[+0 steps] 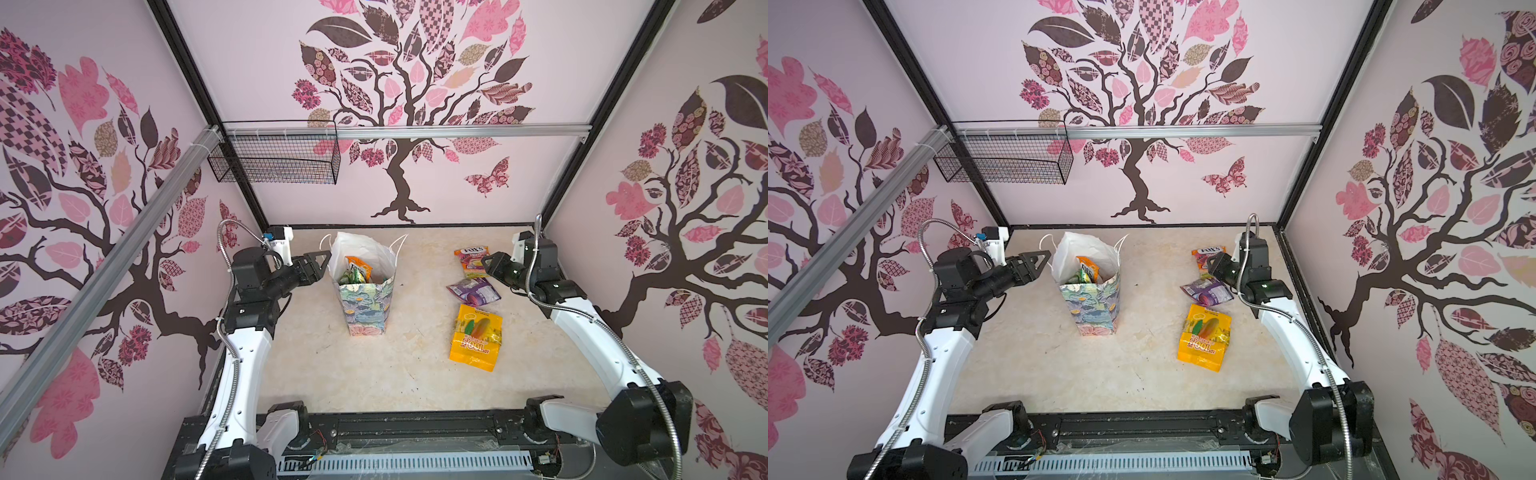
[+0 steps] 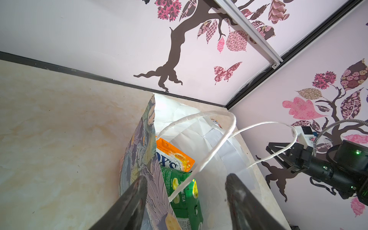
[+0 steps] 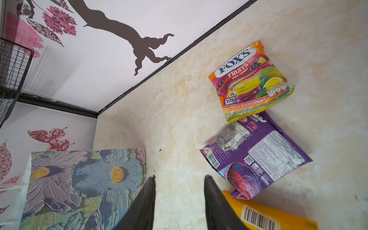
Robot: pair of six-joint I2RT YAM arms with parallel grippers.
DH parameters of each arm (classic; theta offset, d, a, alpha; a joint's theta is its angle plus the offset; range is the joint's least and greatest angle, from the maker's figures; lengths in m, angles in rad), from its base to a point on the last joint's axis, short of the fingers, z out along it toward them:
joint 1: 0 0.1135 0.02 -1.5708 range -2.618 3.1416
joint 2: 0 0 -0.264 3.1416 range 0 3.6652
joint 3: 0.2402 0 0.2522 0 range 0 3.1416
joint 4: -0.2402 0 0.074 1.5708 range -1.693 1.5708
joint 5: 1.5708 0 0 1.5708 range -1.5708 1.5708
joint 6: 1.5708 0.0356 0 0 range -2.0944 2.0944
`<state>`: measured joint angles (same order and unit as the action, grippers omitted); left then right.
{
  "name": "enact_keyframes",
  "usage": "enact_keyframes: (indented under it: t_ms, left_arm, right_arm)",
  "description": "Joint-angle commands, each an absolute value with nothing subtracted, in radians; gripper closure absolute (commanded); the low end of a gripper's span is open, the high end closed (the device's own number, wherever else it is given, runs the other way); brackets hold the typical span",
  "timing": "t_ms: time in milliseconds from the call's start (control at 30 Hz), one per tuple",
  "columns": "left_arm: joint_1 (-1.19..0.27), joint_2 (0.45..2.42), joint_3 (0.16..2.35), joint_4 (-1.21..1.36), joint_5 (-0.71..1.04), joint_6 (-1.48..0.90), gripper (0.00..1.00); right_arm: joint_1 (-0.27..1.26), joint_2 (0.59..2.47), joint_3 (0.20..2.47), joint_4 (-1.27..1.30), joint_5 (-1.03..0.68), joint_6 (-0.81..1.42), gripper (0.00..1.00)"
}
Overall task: Place the snacks into the paper bag
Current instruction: 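Move the right gripper back toward the remaining snack packets, then lower the right gripper onto the multicolour Fox's Fruits packet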
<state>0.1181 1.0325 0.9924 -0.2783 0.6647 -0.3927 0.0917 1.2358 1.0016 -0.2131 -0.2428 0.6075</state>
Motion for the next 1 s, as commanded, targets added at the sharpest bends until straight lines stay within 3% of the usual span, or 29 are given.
enact_keyframes:
  t_ms: [0, 267, 967]
  left_arm:
    - [0.124, 1.034, 0.968, -0.257, 0.668, -0.388, 0.34]
    - [0.124, 1.033, 0.967, -0.259, 0.664, -0.386, 0.34]
    - [0.122, 1.034, 0.971, -0.268, 0.659, -0.379, 0.34]
  right_arm:
    - [0.025, 1.267, 0.967, -0.103, -0.3, 0.656, 0.56]
    - [-0.112, 1.341, 0.875, 0.039, -0.396, 0.747, 0.52]
    - [-0.205, 1.51, 0.743, 0.242, -0.482, 0.756, 0.4]
